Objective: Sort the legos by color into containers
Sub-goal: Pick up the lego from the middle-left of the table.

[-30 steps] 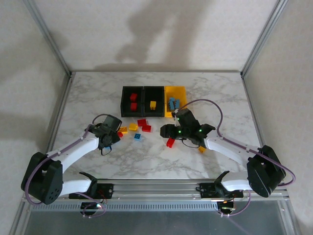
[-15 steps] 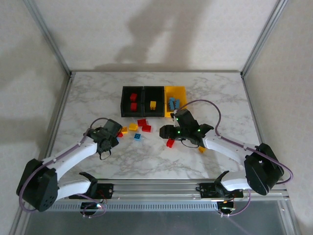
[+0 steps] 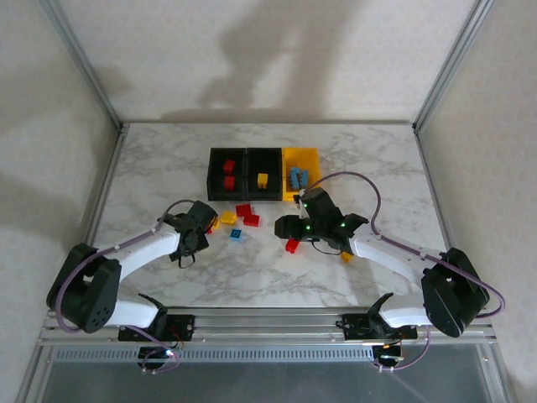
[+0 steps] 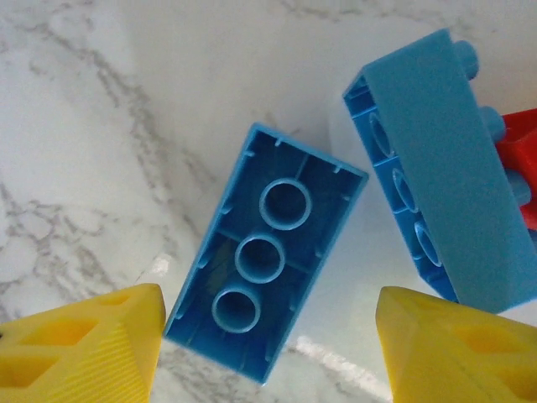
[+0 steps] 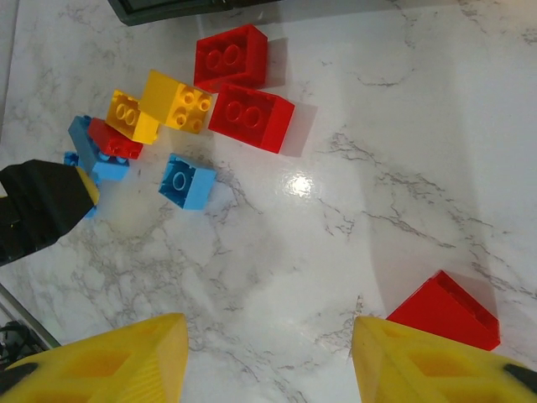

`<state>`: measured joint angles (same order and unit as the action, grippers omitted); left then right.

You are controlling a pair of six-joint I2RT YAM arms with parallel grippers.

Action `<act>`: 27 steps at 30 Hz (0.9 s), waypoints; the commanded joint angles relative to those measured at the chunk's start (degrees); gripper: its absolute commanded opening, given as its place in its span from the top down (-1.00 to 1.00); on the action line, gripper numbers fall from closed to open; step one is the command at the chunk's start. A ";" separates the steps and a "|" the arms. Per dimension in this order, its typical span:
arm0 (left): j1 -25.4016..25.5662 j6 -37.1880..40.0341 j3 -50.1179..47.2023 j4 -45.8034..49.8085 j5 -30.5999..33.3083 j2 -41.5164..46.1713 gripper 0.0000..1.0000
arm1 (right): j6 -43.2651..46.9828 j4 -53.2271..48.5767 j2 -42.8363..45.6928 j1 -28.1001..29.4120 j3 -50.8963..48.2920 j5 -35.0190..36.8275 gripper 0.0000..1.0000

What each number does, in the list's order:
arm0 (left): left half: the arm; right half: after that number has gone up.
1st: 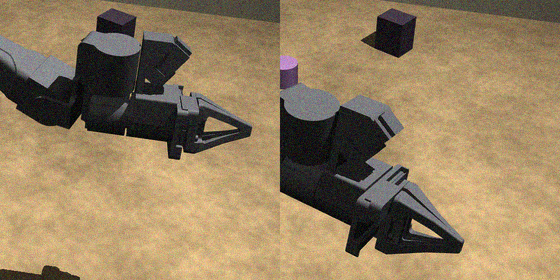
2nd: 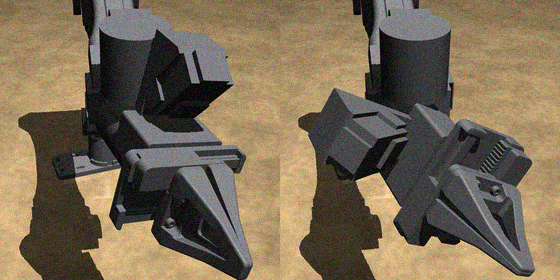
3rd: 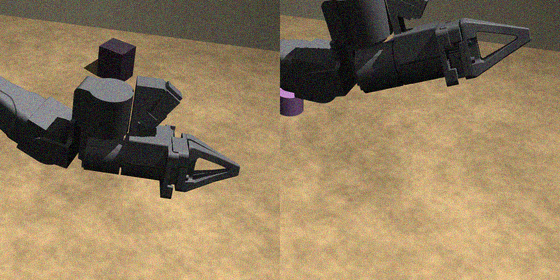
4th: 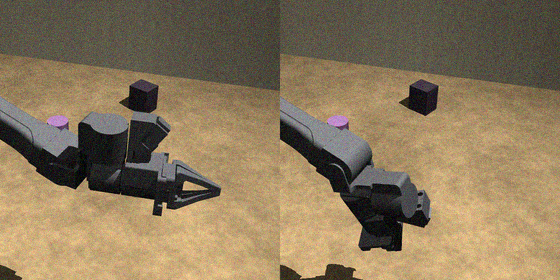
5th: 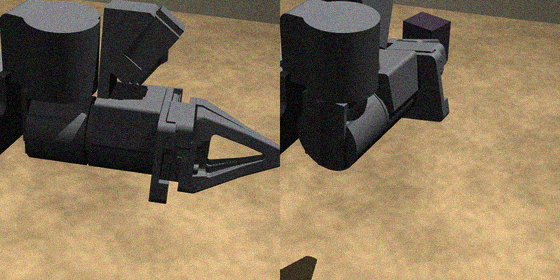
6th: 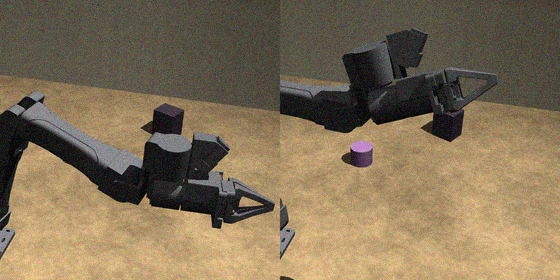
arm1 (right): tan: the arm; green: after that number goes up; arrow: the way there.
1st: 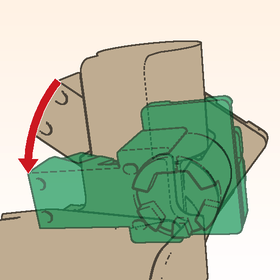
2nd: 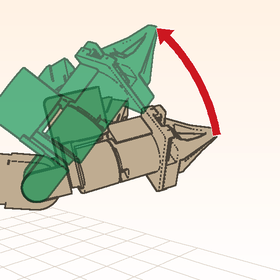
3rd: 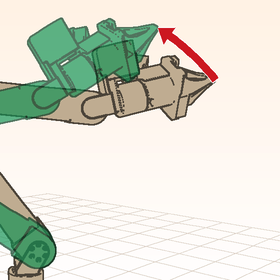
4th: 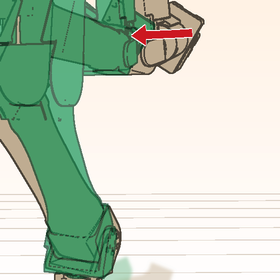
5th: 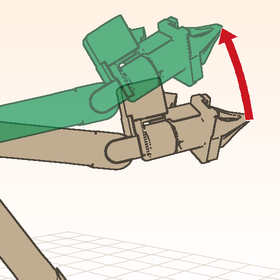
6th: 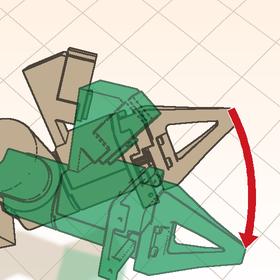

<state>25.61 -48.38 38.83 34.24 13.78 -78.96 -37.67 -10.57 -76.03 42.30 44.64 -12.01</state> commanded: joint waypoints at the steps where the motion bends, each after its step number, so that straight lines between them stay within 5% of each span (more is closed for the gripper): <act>1: -0.91 3.63 0.63 -1.64 0.70 -2.59 -0.33 | 1.00 -1.36 0.04 0.37 0.97 0.40 -0.08; 5: -1.26 4.50 0.57 -2.53 -0.44 -4.56 -0.21 | 0.58 -1.21 0.26 0.37 0.80 0.62 -0.08; 14: -1.26 4.35 0.72 0.15 -1.39 -1.03 0.49 | 0.71 -1.20 -0.17 0.36 1.10 0.67 -0.07; 27: 2.78 1.02 9.01 6.51 -3.77 7.56 0.62 | 2.83 -0.49 2.52 0.41 1.29 -0.66 -0.08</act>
<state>27.00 -46.30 44.10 38.22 10.85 -72.23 -36.18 -11.20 -75.79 42.33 45.10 -12.05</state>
